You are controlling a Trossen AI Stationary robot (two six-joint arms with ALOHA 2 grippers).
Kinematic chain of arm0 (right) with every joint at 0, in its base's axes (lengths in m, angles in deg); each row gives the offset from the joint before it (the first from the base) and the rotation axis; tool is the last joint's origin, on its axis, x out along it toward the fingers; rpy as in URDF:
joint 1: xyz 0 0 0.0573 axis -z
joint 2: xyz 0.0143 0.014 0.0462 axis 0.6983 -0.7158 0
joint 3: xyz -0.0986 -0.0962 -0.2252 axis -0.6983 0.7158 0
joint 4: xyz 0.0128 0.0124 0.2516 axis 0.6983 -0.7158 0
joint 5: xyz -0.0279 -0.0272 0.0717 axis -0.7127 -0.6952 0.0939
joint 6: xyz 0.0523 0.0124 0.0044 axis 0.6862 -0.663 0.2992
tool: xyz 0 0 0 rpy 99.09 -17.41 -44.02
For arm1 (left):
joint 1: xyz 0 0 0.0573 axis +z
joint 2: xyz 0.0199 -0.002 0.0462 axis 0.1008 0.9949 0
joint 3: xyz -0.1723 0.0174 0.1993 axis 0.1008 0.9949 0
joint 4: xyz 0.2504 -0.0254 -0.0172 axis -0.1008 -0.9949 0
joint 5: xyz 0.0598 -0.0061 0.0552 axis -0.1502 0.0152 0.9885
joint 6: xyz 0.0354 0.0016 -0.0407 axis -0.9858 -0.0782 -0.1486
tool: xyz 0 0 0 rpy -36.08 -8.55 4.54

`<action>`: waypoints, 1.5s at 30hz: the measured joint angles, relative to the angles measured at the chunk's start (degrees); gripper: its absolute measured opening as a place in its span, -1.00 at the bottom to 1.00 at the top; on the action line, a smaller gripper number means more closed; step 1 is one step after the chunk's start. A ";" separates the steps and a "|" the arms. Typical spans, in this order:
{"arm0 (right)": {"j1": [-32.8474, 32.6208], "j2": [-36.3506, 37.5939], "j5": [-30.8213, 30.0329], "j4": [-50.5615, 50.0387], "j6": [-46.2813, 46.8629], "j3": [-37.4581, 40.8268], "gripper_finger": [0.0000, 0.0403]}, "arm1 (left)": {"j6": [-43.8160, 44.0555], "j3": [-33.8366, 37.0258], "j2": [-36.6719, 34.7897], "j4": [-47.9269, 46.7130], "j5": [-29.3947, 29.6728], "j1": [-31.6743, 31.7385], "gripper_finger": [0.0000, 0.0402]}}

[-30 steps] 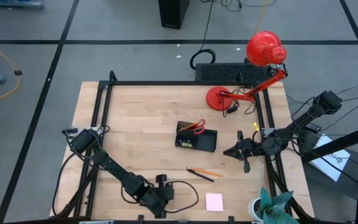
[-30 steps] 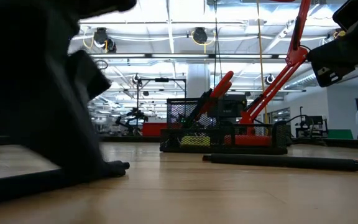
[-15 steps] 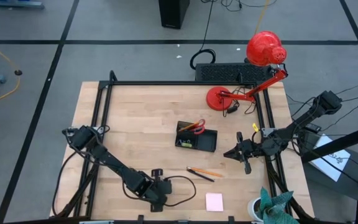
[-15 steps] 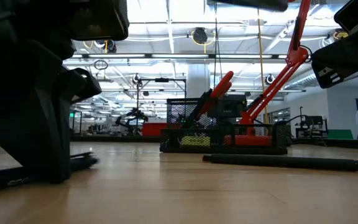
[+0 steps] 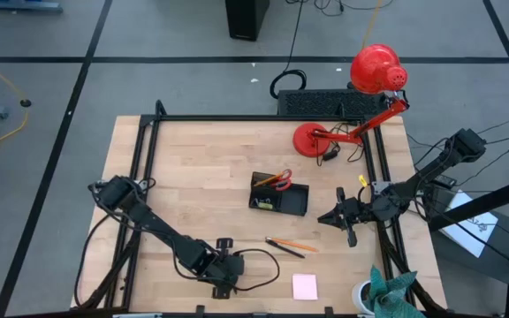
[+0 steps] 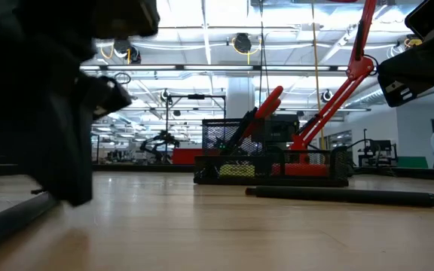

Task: Pick and place office supplies into organizer
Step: Put the black pen into the black desk organizer

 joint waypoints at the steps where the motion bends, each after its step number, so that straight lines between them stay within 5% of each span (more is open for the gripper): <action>1: 0.00 0.00 0.00 0.00 0.02 0.00 -0.91 | 0.30 -0.06 -0.13 0.41 0.12 -0.31 -0.98; 10: 0.00 0.00 0.13 -0.28 1.09 0.00 -0.91 | 5.97 -0.31 3.46 9.17 -1.24 -3.66 -0.99; 22: 0.00 -0.17 0.13 -0.39 1.31 0.02 -0.91 | 14.02 -0.48 3.74 7.79 -2.04 -7.29 -0.98; 33: 0.00 -0.17 0.15 -0.39 1.33 0.00 -0.91 | 21.12 -5.64 3.56 -10.47 -10.33 -10.30 -0.98; 45: 0.00 -0.17 0.11 -0.24 0.99 0.02 -0.91 | 24.98 -6.08 3.18 -20.06 -12.19 -11.67 -0.99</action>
